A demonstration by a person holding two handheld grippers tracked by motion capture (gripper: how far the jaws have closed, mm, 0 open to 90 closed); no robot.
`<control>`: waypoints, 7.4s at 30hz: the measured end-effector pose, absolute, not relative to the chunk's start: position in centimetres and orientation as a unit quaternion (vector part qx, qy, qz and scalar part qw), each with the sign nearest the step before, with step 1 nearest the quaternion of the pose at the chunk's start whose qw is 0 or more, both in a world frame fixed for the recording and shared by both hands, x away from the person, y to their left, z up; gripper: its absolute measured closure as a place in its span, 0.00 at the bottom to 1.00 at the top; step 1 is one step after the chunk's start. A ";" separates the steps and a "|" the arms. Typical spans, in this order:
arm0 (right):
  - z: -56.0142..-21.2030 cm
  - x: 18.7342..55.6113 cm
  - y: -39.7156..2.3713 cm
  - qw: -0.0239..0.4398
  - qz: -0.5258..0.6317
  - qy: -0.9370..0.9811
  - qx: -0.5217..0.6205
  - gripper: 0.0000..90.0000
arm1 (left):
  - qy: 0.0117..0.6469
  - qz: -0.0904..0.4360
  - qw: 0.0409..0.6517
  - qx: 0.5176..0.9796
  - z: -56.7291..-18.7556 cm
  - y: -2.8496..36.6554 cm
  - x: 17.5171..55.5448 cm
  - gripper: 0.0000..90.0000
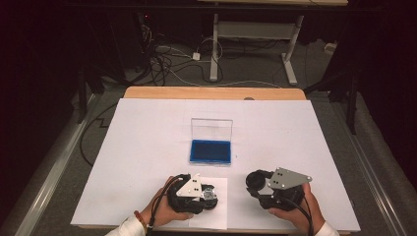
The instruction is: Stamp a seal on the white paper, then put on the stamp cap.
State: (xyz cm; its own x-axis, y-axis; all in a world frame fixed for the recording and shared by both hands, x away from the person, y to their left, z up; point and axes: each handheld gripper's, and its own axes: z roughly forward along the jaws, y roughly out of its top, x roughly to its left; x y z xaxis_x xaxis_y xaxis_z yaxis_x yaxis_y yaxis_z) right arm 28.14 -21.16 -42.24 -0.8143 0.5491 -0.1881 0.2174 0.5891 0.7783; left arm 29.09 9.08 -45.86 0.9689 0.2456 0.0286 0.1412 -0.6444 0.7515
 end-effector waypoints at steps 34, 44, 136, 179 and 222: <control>-42.1 28.0 -21.3 0.212 0.398 0.865 0.221 0.43 | 0.130 0.053 0.452 0.881 -43.4 9.9 29.9 0.60; -42.1 28.0 -21.3 0.212 0.399 0.865 0.220 0.43 | 0.145 0.075 0.471 0.867 -42.0 11.3 30.2 0.60; -43.5 29.3 -17.0 0.163 0.411 0.873 0.205 0.43 | 0.145 0.113 0.532 0.827 -37.7 12.5 31.0 0.60; -42.5 30.1 -11.8 0.138 0.485 0.841 0.195 0.43 | 0.143 0.091 0.554 0.815 -38.1 9.9 31.4 0.60; -42.4 29.6 -12.2 0.145 0.478 0.842 0.204 0.43 | 0.145 0.052 0.574 0.805 -39.5 10.1 31.7 0.60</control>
